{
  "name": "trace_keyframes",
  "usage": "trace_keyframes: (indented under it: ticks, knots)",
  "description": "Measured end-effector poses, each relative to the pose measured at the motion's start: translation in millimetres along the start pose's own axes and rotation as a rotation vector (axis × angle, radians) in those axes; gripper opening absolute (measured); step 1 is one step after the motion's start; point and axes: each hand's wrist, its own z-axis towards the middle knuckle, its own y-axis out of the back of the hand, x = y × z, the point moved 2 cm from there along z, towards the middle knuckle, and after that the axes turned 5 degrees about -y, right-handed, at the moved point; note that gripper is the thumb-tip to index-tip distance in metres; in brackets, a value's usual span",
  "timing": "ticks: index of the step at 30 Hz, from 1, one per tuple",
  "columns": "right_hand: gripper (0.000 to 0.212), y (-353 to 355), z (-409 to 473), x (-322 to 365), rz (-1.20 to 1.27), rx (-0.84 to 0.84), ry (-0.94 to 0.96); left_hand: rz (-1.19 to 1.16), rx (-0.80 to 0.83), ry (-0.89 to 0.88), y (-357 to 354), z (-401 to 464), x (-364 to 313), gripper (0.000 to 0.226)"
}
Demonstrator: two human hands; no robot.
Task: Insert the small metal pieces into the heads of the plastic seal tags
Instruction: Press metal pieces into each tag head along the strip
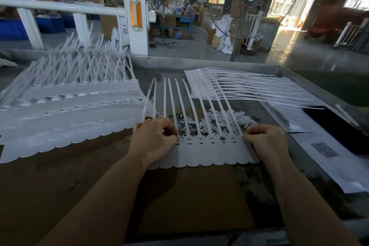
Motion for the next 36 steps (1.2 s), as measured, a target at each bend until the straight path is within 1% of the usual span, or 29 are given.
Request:
trace_keyframes:
  ticks: [7, 11, 18, 20, 26, 29, 34, 36]
  knots:
    - [0.010, 0.9, 0.8, 1.6, -0.034, 0.046, -0.007, -0.007, -0.001, 0.001, -0.6, 0.5, 0.7, 0.026]
    - [0.011, 1.8, 2.1, 2.9, -0.020, 0.070, -0.059, -0.010, -0.009, 0.001, -1.0, 1.1, 0.9, 0.026]
    - [0.017, 2.5, 9.1, 12.0, 0.078, 0.139, -0.229, -0.014, -0.014, -0.012, -2.1, 0.4, 2.6, 0.025]
    - [0.017, 3.0, 9.2, 12.8, 0.082, 0.145, -0.239, -0.011, -0.011, -0.013, -2.6, 0.5, 3.4, 0.025]
    - [0.015, 2.0, 1.8, 6.9, 0.088, 0.129, -0.101, -0.008, -0.025, -0.004, -2.5, 0.4, 3.6, 0.023]
    - [0.016, 0.9, 1.8, 3.1, 0.095, 0.095, -0.064, -0.007, -0.020, -0.005, -2.8, 0.8, 3.3, 0.024]
    - [0.014, -3.3, 0.0, 0.4, -0.032, -0.050, 0.007, 0.002, -0.005, 0.002, -2.5, 0.8, 2.1, 0.023]
    - [0.015, -3.9, -3.0, 2.5, -0.105, -0.114, 0.073, 0.000, -0.005, 0.010, -2.1, 0.3, 1.7, 0.024]
